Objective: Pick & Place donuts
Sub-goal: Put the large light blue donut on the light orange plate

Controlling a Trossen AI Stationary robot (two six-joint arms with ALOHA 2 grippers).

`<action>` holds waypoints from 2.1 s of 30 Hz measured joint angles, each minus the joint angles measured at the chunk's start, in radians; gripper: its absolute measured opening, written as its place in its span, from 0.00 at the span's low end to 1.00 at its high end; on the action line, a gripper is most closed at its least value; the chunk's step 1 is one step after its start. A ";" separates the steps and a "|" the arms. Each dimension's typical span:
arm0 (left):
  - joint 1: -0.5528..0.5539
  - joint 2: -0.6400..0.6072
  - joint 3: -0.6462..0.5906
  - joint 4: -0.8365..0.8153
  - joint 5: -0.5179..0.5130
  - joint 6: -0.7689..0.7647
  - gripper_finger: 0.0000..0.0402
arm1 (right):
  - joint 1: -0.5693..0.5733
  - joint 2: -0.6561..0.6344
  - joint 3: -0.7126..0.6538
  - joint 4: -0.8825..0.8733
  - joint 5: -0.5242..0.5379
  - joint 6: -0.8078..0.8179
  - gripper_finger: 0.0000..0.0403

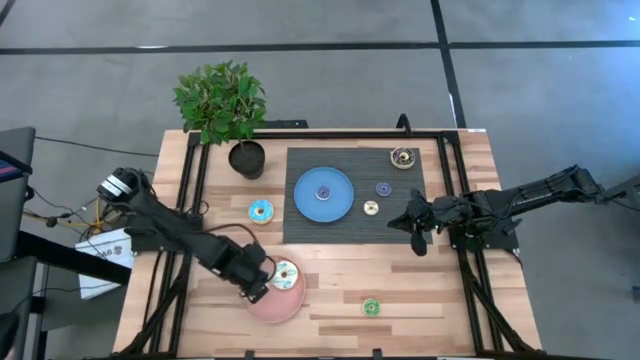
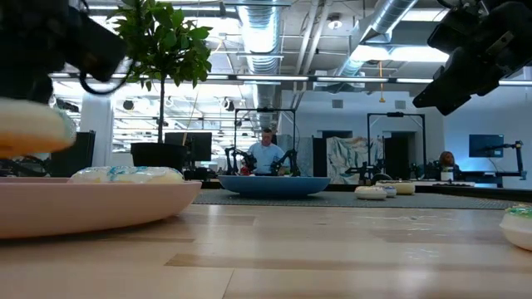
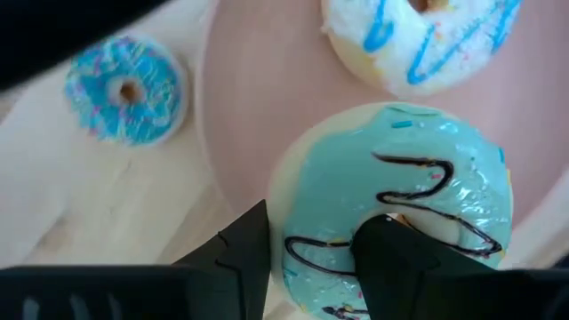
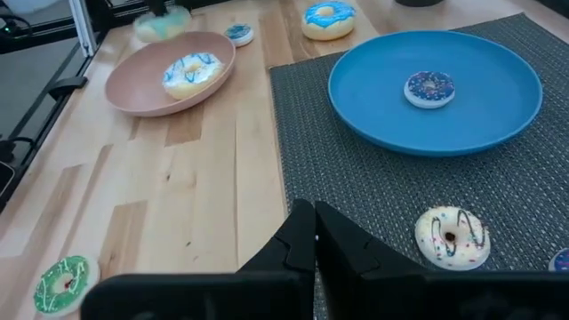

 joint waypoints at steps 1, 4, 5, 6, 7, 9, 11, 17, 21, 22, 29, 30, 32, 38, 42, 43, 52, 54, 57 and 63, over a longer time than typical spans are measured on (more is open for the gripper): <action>0.009 0.017 0.000 0.016 0.016 0.018 0.33 | 0.000 0.000 0.000 0.000 0.000 0.000 0.00; 0.019 0.073 0.000 0.054 0.082 0.049 0.33 | 0.000 0.000 0.000 0.000 -0.001 0.000 0.00; 0.019 0.088 0.000 0.063 0.100 0.053 0.33 | 0.000 0.000 0.000 0.000 -0.001 0.000 0.00; 0.018 0.100 0.000 0.072 0.114 0.054 0.33 | 0.000 0.000 0.000 0.000 -0.001 0.000 0.00; 0.016 0.110 0.000 0.081 0.121 0.054 0.33 | 0.000 0.000 0.000 0.000 -0.001 0.000 0.00; 0.015 0.116 0.000 0.085 0.118 0.053 0.33 | 0.000 0.000 0.000 0.000 -0.001 0.000 0.00; 0.015 0.114 0.000 0.084 0.102 0.052 0.33 | 0.000 0.000 0.000 0.000 -0.001 0.000 0.00; 0.020 0.111 0.000 0.082 0.076 0.070 0.33 | 0.000 0.000 0.000 0.000 0.000 -0.021 0.00; 0.020 0.112 0.000 0.080 0.072 0.078 0.33 | 0.000 0.000 0.000 0.002 0.000 -0.022 0.00; 0.020 0.112 0.000 0.080 0.072 0.072 0.33 | 0.000 0.000 0.000 0.004 0.000 -0.023 0.00; 0.026 0.112 0.000 0.073 0.073 0.058 0.33 | 0.000 0.000 0.000 0.008 0.001 -0.017 0.00; 0.028 0.112 0.000 0.066 0.073 0.055 0.33 | 0.000 0.000 0.000 0.008 0.001 -0.016 0.00; 0.029 0.112 0.000 0.050 0.079 0.055 0.34 | 0.000 0.000 0.000 0.008 0.001 -0.016 0.00; 0.029 0.112 0.000 0.036 0.100 0.055 0.39 | 0.000 0.000 0.000 0.008 0.001 -0.016 0.00; 0.030 0.112 0.000 0.035 0.096 0.055 0.47 | 0.000 0.000 0.000 0.008 0.001 -0.015 0.00; 0.030 0.112 0.000 0.035 0.096 0.055 0.49 | 0.000 0.000 0.000 0.008 0.001 -0.015 0.00; 0.030 0.112 0.000 0.039 0.062 0.065 0.64 | 0.000 0.000 0.000 0.008 0.002 -0.015 0.00; 0.030 0.112 0.000 0.040 0.061 0.078 0.65 | 0.000 0.000 0.000 0.008 0.002 -0.014 0.00; 0.030 0.112 0.000 0.040 0.060 0.098 0.66 | 0.000 0.000 0.000 0.008 0.002 -0.014 0.00; 0.043 0.112 0.000 0.039 0.062 0.119 0.66 | 0.000 0.000 0.000 0.008 0.002 -0.014 0.00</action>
